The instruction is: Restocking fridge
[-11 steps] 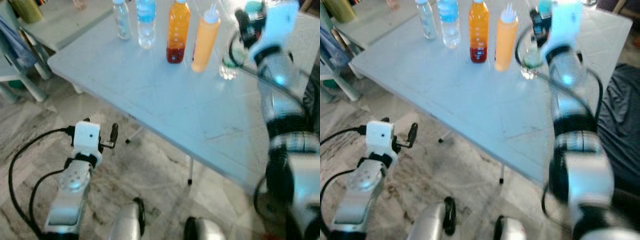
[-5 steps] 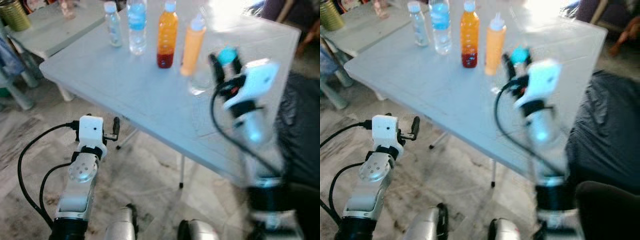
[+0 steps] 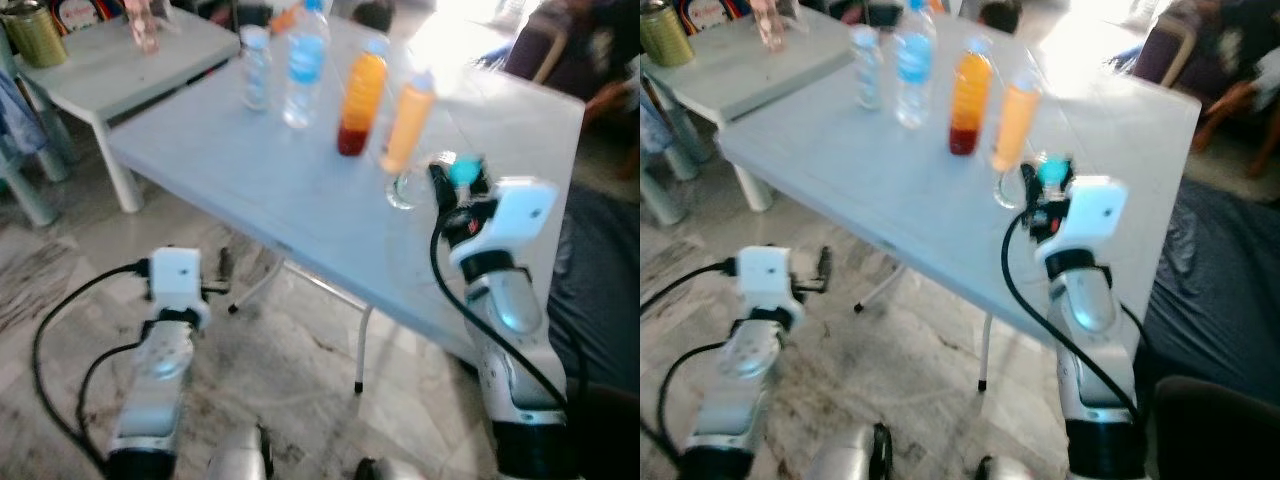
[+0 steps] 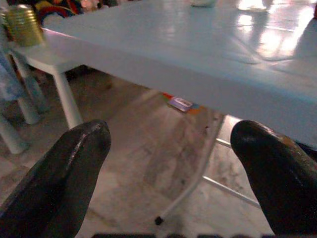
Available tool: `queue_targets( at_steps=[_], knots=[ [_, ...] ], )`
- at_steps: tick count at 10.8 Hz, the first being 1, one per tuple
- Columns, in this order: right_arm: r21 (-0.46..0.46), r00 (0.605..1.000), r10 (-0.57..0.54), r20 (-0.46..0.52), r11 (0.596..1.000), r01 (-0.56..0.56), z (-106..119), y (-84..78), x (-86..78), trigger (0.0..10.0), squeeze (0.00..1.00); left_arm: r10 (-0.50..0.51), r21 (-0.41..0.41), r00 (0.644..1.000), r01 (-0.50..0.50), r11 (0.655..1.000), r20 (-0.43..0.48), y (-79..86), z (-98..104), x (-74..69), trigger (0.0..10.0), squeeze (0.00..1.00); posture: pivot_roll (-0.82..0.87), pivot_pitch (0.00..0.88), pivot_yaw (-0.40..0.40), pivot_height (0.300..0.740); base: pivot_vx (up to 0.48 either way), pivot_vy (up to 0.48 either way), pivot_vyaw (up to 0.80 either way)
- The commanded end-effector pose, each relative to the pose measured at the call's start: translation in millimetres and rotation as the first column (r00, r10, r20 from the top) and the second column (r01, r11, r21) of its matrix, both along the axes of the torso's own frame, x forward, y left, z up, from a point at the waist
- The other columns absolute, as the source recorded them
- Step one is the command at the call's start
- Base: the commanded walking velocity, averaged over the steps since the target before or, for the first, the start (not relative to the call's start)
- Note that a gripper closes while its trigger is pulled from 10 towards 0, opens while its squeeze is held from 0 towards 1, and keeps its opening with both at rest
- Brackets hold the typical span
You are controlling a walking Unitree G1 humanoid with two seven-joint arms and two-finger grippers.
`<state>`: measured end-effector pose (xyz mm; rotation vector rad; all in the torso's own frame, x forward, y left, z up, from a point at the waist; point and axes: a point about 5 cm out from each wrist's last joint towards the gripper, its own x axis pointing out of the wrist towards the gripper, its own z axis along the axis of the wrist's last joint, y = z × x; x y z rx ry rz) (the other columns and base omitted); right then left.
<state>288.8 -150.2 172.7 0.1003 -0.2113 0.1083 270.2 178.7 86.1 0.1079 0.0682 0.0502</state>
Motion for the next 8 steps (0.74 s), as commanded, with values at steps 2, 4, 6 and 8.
queue_targets(
  at_steps=[2,4,6,8],
  knots=[
    [-0.043,0.993,-0.009,-0.115,0.999,0.005,-23.2,-8.7,6.2,10.0,0.0,0.006,-0.008,1.0,-0.006,1.0,0.004,-4.3,-3.2,-2.2,10.0,0.0,0.12,0.056,-0.057,0.74,0.0,0.48,0.0],
    [-0.104,0.994,-0.045,-0.103,0.994,0.035,-25.8,-13.3,13.1,10.0,0.0,0.008,-0.005,1.0,-0.008,1.0,0.013,-5.2,-1.5,3.1,10.0,0.0,0.13,0.042,-0.058,0.74,0.0,0.48,0.0],
    [-0.117,0.995,-0.016,-0.094,0.993,0.005,-28.1,-7.0,13.1,10.0,0.0,-0.009,0.002,1.0,0.009,1.0,0.015,-9.3,-2.4,5.4,10.0,0.0,0.13,0.028,-0.058,0.74,0.0,0.48,0.0],
    [-0.046,0.987,0.064,-0.148,0.996,-0.072,-40.6,-1.6,5.9,10.0,0.0,0.048,0.001,0.999,-0.048,0.999,-0.001,1.0,-7.2,3.6,10.0,0.0,0.13,0.024,-0.058,0.74,0.0,0.48,0.0]
  ],
)
